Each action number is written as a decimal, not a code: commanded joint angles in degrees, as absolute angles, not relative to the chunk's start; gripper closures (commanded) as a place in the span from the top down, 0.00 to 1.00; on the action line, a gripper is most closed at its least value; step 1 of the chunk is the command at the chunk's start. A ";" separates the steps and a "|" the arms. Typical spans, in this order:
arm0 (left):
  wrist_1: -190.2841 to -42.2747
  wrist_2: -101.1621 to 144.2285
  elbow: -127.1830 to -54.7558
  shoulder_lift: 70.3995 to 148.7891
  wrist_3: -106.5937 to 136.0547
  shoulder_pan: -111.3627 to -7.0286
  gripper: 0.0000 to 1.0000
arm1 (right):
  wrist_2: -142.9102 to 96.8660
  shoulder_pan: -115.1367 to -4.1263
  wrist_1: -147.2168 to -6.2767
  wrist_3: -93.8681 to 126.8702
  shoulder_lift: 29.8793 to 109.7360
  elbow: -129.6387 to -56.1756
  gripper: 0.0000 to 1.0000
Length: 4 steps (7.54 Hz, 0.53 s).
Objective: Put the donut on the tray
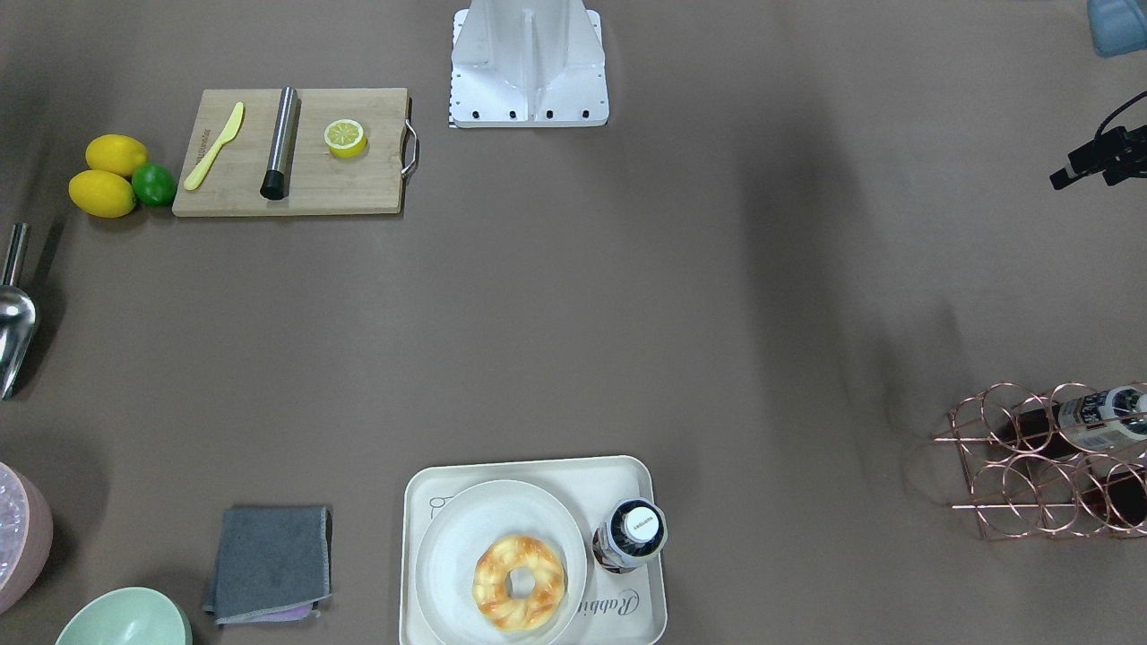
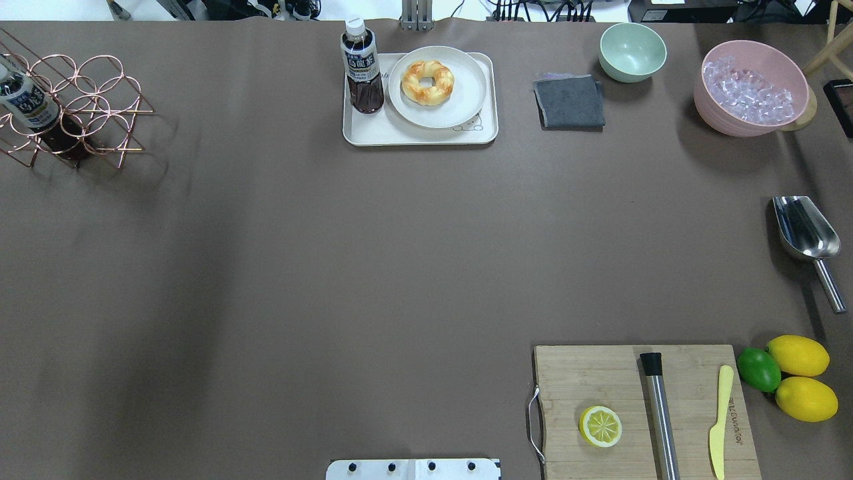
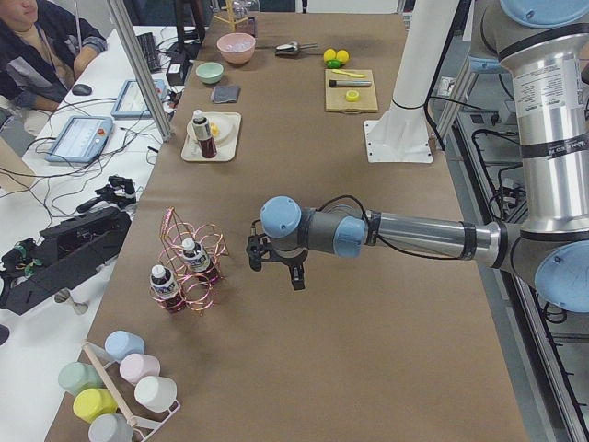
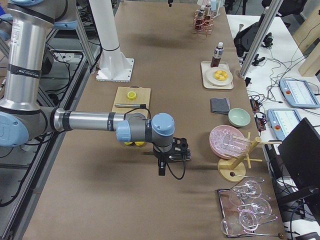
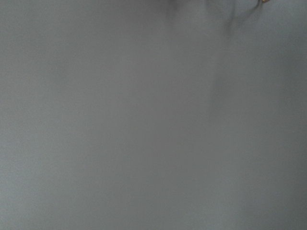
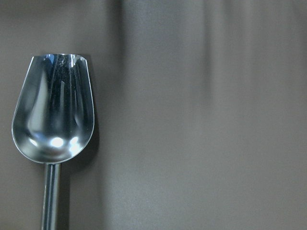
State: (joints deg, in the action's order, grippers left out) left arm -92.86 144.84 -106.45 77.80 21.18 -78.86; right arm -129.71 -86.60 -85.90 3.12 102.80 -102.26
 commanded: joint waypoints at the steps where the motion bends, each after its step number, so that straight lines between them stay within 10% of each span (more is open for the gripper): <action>1: -93.08 144.84 -106.08 77.78 21.18 -77.87 0.98 | -129.99 -87.45 -85.52 3.25 103.01 -102.04 1.00; 4: -93.08 144.84 -106.08 77.87 21.18 -77.87 0.98 | -128.50 -89.73 -85.43 2.99 103.71 -102.04 1.00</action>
